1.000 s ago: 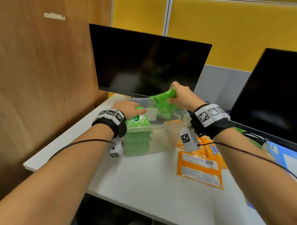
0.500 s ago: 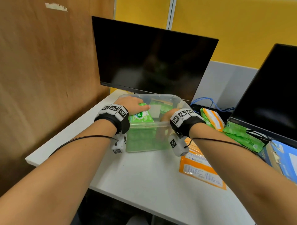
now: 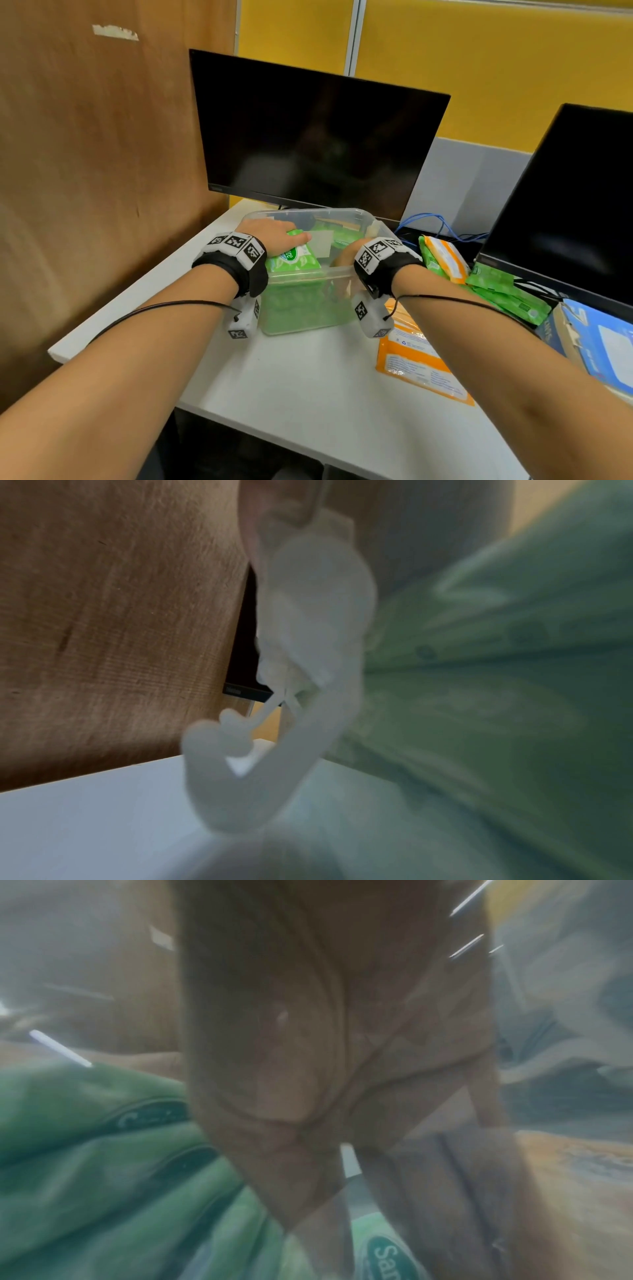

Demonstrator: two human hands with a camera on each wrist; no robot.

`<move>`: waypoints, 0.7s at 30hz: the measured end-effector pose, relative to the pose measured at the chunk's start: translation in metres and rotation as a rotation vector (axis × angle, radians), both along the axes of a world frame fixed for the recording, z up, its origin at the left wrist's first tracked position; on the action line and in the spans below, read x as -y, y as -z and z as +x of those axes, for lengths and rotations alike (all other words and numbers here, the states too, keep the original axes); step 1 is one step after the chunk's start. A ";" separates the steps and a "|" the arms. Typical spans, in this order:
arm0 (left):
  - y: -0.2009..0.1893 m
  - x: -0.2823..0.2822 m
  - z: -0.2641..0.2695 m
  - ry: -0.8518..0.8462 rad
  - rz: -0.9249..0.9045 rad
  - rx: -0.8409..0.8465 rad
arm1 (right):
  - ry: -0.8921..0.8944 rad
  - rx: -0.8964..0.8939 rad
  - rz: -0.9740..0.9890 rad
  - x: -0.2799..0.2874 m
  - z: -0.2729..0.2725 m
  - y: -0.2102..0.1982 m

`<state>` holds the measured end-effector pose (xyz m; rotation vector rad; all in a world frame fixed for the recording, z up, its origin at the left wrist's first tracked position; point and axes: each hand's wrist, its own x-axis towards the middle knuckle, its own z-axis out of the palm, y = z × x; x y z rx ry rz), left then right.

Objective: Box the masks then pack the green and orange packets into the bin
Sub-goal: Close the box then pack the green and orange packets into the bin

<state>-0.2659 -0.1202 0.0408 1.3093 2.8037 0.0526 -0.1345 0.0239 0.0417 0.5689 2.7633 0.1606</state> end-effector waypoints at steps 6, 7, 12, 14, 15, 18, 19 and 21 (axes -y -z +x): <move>0.001 0.015 -0.007 -0.059 0.012 0.044 | 0.278 -0.806 -0.808 -0.004 -0.020 -0.026; 0.002 0.019 -0.010 -0.061 0.030 0.052 | 0.307 -0.961 -0.869 -0.013 -0.019 -0.033; 0.001 0.018 -0.013 -0.035 0.015 0.012 | 0.477 -1.367 -0.785 -0.062 -0.009 -0.042; -0.001 0.014 -0.013 -0.025 -0.010 0.000 | 0.628 -1.275 -0.911 -0.078 -0.007 -0.029; -0.002 0.013 -0.015 -0.020 -0.020 -0.003 | 0.665 -1.124 -1.006 -0.081 -0.004 -0.020; -0.004 0.011 -0.022 0.003 -0.034 0.008 | 0.566 -0.569 -0.738 -0.094 0.010 0.019; -0.004 0.012 -0.024 0.010 -0.033 0.017 | 0.533 -0.531 -0.596 -0.094 0.012 0.028; -0.006 0.013 -0.025 0.017 -0.029 0.026 | 0.458 -0.579 -0.502 -0.091 0.008 0.037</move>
